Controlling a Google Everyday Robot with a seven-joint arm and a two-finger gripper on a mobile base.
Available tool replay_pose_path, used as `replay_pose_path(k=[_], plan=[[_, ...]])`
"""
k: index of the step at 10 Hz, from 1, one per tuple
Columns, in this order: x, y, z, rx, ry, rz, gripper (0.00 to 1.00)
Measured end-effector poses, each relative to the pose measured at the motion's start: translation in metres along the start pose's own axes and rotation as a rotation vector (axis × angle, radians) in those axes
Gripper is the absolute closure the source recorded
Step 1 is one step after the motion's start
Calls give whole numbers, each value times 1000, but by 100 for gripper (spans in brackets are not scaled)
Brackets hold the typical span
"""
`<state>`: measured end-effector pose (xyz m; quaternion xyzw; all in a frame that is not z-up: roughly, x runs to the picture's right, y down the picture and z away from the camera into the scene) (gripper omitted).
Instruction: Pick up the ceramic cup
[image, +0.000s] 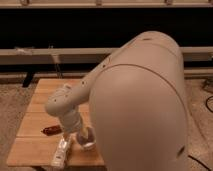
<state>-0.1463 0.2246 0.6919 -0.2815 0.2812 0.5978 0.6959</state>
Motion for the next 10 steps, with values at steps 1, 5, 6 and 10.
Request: replay_pose_path(k=[1,5,6,10], plan=[[1,-3,1,3,4,1,43],[0,-1,5,1,6,-5,69],[-1,-2,6,1,7,-4,69],[1,-3,-19,4,-3,-12,93]])
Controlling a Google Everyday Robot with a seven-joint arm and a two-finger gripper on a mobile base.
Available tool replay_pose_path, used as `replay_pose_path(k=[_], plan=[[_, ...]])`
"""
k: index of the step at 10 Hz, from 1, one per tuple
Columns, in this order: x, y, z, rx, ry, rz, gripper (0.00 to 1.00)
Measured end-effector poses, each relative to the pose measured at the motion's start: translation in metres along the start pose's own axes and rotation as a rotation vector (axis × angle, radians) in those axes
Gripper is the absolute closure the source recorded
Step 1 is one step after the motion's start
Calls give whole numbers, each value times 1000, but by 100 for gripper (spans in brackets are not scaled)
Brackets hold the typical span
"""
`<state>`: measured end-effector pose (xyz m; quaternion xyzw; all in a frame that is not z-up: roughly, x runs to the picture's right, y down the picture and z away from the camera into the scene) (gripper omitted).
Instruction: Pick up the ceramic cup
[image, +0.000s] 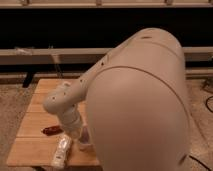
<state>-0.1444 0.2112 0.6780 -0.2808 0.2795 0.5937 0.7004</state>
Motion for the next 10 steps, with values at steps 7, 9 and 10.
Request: replay_pose_path(k=[7,9,10], plan=[[-12,-9,-16,7,-10,-18,88],[-15,-11,-25,11,-11,-24,68],[-19,-13,-23,15,-11,-27,59]])
